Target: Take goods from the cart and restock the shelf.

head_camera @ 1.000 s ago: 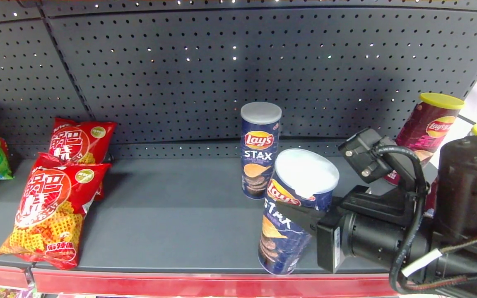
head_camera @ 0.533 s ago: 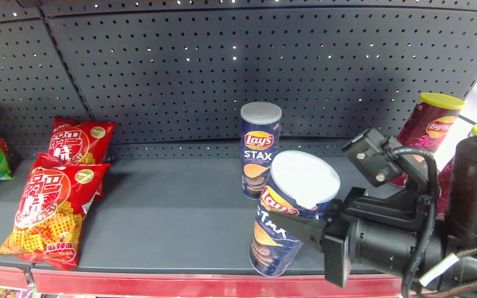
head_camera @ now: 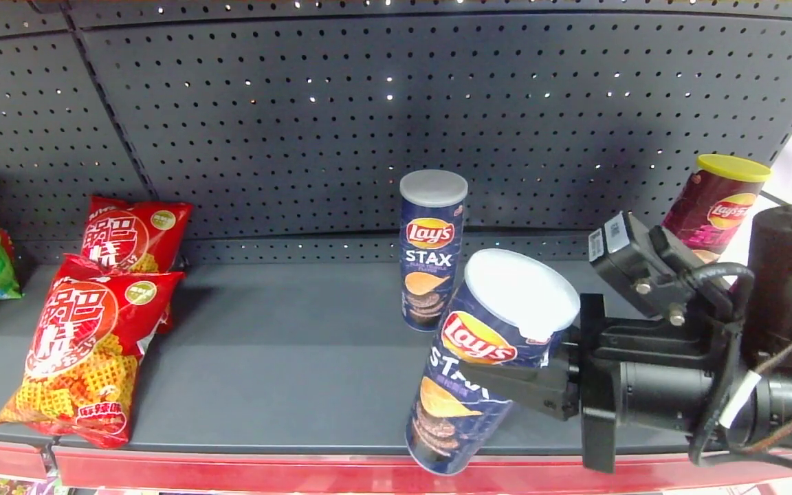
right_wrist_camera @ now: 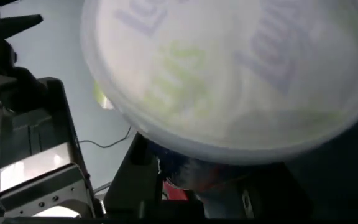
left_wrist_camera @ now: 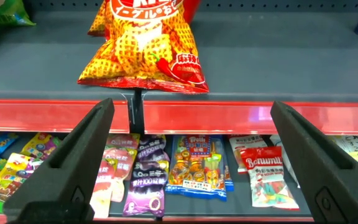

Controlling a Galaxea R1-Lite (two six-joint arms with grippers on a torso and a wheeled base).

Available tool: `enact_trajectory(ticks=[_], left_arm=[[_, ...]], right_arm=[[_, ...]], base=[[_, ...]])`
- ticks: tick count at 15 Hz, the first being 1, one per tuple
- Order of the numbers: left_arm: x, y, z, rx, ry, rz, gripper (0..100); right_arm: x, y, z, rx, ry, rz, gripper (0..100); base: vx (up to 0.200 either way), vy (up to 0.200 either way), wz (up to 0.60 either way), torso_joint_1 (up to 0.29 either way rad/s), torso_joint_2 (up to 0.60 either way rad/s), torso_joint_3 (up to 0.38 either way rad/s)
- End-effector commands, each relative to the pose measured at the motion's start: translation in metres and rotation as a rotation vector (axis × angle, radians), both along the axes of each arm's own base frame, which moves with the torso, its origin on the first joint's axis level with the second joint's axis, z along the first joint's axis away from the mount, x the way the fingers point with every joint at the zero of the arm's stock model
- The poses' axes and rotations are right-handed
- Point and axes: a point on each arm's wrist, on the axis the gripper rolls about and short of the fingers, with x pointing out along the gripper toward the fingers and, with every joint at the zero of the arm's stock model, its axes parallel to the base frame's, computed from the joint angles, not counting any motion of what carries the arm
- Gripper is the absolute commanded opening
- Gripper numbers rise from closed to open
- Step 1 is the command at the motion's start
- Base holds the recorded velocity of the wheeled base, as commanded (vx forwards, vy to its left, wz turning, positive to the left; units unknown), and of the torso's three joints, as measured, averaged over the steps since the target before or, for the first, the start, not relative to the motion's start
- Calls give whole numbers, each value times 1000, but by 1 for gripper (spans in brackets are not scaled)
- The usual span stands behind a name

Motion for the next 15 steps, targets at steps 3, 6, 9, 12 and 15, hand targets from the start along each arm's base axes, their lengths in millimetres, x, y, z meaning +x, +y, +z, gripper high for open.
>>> enact_trajectory(ticks=[3,6,9,12,15], left_arm=[[0,0,0,-1,1,-1,100],[0,0,0,-1,1,1,100],[0,0,0,0,1,1,100],[0,0,0,-1,1,1,100],[0,0,0,-1,1,1,100]], right_arm=[[13,2,16,39,-44,-4,0],[15,6,19,54,-42,38,0],[13,7,16,52,-35,117,0],[18,7,7,28,-39,214,0],[32,4,0,4,-63,244,0]], base=[[0,0,0,0,0,0],[0,0,0,0,0,0],[0,0,0,0,0,0],[0,0,0,0,0,0],[0,0,0,0,0,0]])
